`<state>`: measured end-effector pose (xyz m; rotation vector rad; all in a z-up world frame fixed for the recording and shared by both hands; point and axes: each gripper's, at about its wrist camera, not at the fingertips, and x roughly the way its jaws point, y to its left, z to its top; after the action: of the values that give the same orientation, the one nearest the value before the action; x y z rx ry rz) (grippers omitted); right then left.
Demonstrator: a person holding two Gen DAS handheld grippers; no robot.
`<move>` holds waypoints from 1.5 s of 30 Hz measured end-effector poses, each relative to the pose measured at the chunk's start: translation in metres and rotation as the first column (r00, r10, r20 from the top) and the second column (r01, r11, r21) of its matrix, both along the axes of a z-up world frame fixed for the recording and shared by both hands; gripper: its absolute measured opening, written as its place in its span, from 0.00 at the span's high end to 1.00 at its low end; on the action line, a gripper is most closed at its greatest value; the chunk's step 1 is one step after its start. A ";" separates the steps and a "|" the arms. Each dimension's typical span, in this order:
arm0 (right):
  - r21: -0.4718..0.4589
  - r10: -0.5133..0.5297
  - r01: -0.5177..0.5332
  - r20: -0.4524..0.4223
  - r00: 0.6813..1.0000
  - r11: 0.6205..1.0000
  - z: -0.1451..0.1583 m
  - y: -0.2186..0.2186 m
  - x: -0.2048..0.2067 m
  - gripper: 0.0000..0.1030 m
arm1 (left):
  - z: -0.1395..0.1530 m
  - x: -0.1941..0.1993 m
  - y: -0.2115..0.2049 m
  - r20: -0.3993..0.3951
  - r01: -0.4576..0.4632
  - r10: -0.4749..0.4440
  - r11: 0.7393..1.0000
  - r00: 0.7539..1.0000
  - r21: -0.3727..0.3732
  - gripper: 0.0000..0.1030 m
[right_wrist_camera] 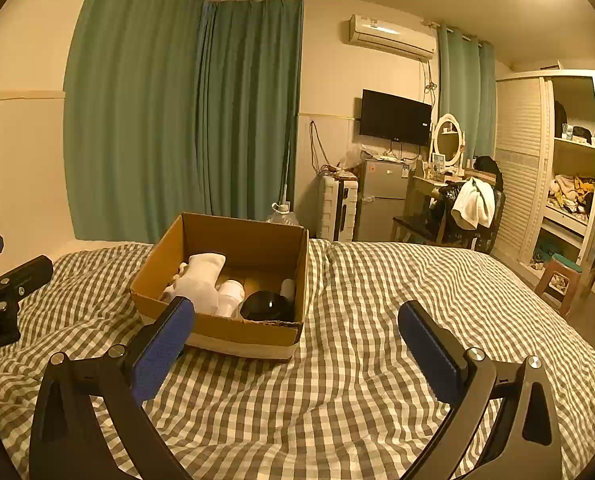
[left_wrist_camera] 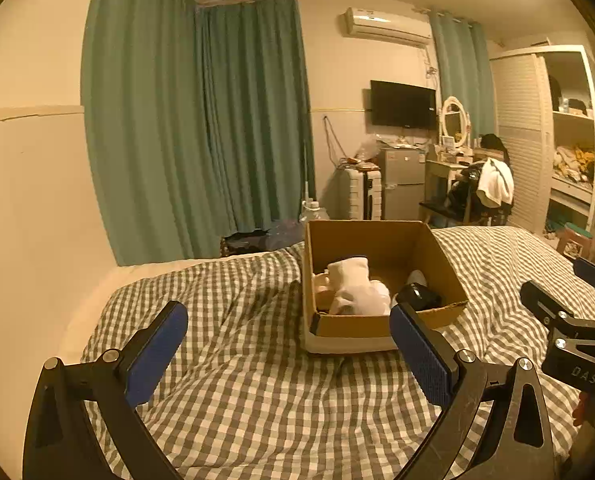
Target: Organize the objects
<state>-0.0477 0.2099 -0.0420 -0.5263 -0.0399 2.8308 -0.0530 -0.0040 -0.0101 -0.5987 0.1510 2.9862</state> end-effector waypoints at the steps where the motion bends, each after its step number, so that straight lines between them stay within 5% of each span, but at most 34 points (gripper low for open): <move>1: -0.001 -0.001 0.001 0.004 1.000 1.000 -0.001 0.000 -0.001 0.01 | 0.000 0.000 0.000 0.001 0.001 -0.001 1.000 1.000 0.003 0.00; 45: 0.008 -0.016 0.016 0.033 0.999 1.000 -0.005 0.000 -0.004 0.01 | -0.006 0.003 0.008 0.016 0.000 0.000 1.000 1.000 -0.021 0.00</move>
<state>-0.0514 0.2099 -0.0471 -0.5692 -0.0527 2.8052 -0.0499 0.0044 -0.0160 -0.6244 0.1816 2.9824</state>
